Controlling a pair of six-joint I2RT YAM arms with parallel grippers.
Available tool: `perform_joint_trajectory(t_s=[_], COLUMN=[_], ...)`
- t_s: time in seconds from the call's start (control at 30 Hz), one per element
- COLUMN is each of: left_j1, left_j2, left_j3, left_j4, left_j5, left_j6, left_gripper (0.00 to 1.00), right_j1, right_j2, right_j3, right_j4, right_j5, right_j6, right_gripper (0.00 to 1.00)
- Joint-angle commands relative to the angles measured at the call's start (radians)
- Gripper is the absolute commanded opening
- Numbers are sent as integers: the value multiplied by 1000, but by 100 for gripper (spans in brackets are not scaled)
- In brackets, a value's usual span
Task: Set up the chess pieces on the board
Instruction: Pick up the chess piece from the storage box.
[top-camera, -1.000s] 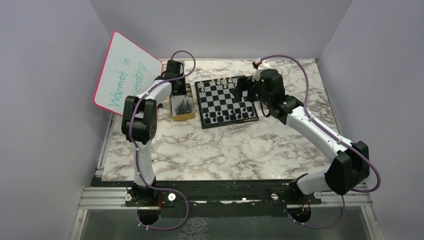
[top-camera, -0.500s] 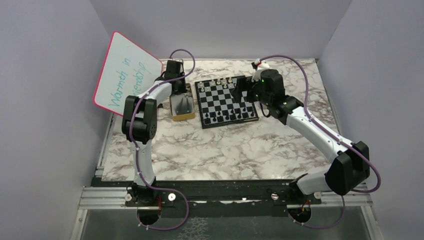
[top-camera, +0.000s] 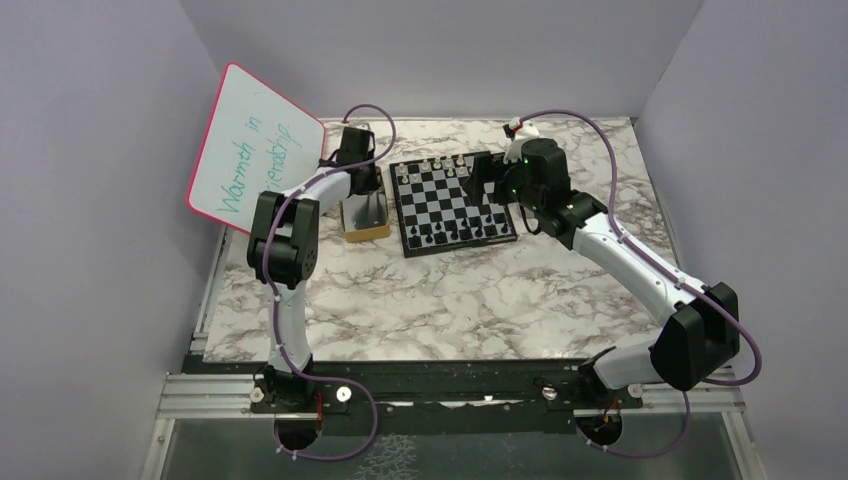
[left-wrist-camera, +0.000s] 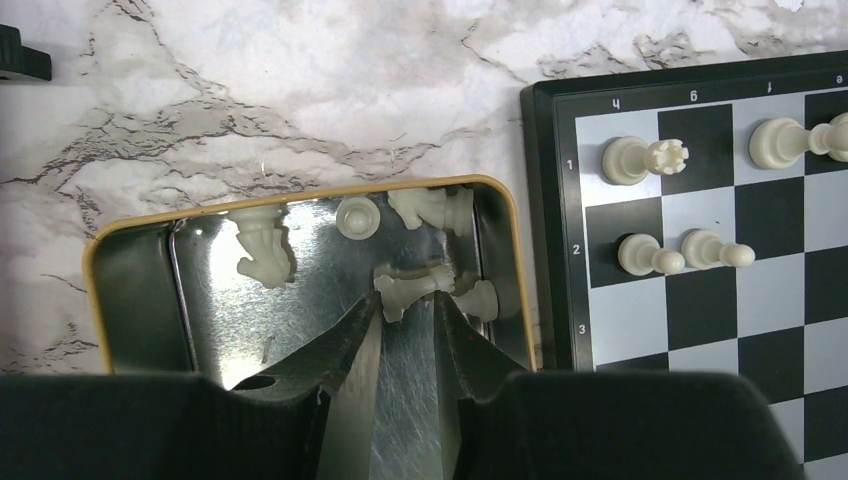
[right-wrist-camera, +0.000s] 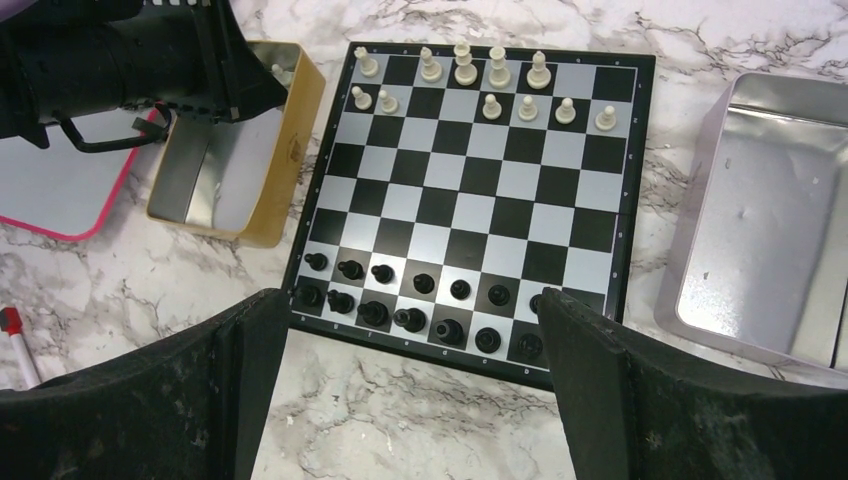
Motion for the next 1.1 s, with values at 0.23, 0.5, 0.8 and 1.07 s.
perform_joint_trajectory(t_s=[0.23, 0.5, 0.8, 1.07], left_j1=[-5, -5, -7, -7], left_j2=[23, 14, -34, -31], left_j3=[-36, -51, -76, -56], left_j4=[53, 61, 70, 101], left_j5=[-102, -95, -131, -146], left_j6=[-51, -19, -13, -24], left_gripper=[26, 20, 25, 32], right_j1=[-2, -2, -3, -3], right_j2=[-23, -15, -21, -18], right_j3=[-12, -7, -13, -12], right_j4=[34, 34, 29, 33], right_j5=[-23, -23, -20, -22], right_j6=[-13, -15, -18, -17], right_gripper=[100, 100, 100, 100])
